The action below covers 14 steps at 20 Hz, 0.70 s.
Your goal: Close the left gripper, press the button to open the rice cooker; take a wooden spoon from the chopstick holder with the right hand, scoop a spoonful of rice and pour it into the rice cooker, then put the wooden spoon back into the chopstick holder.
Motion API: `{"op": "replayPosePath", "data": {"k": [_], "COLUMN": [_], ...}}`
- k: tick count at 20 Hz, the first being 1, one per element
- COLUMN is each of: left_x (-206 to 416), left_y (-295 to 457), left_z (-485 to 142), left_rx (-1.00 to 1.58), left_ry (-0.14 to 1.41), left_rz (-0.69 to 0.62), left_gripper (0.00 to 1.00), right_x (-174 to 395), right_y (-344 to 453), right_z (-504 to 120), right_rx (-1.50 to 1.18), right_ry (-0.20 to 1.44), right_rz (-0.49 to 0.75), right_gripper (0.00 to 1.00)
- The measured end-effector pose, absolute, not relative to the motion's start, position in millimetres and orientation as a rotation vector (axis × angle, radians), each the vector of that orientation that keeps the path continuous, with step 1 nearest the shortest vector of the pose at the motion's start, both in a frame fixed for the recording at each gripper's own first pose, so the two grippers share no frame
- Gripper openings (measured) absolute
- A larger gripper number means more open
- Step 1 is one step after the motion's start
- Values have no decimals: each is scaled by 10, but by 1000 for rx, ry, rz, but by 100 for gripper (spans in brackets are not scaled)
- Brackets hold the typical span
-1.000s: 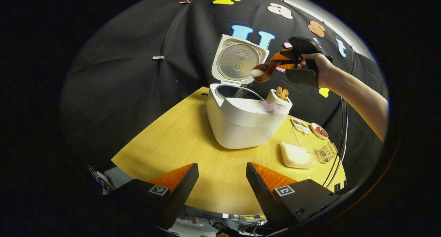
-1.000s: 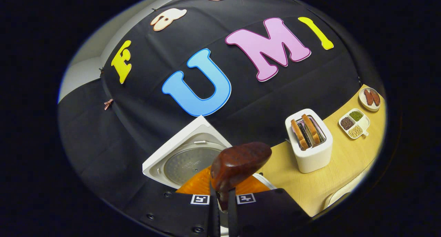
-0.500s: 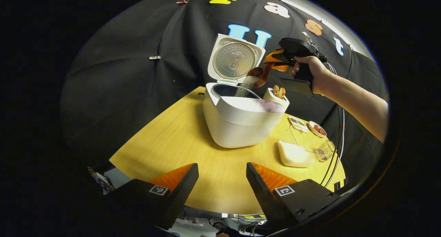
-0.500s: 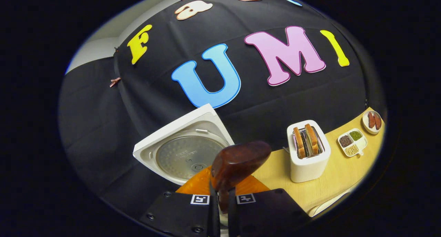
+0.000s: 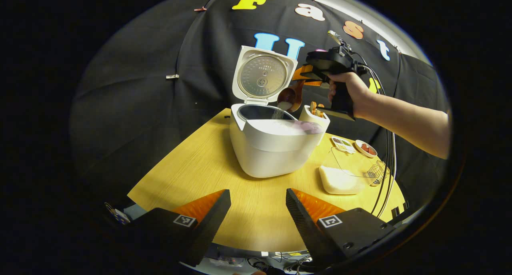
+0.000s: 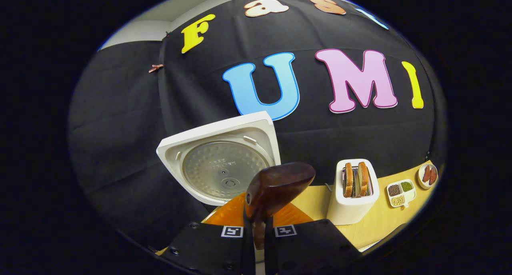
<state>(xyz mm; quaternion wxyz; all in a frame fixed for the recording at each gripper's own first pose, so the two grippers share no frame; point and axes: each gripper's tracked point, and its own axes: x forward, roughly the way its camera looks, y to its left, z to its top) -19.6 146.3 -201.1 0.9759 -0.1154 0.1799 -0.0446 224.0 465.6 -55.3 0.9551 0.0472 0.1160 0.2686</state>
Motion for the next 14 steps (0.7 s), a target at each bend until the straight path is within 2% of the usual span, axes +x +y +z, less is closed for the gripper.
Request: {"op": "replayPosePath", "data": {"k": [7, 14], "left_x": [-141, -87], "left_y": [1454, 1390], "left_z": [-2034, -2025], "left_rx": [-237, -243], "left_ry": [368, 364], "left_rz": [-96, -104], "left_gripper": [96, 96], "right_x": [2127, 1831], "right_y": [4786, 4972], "right_z": [-751, -951], "right_rx": [-84, -265], "right_ry": [206, 174], "right_rz": [618, 763], "right_gripper": [13, 14]}}
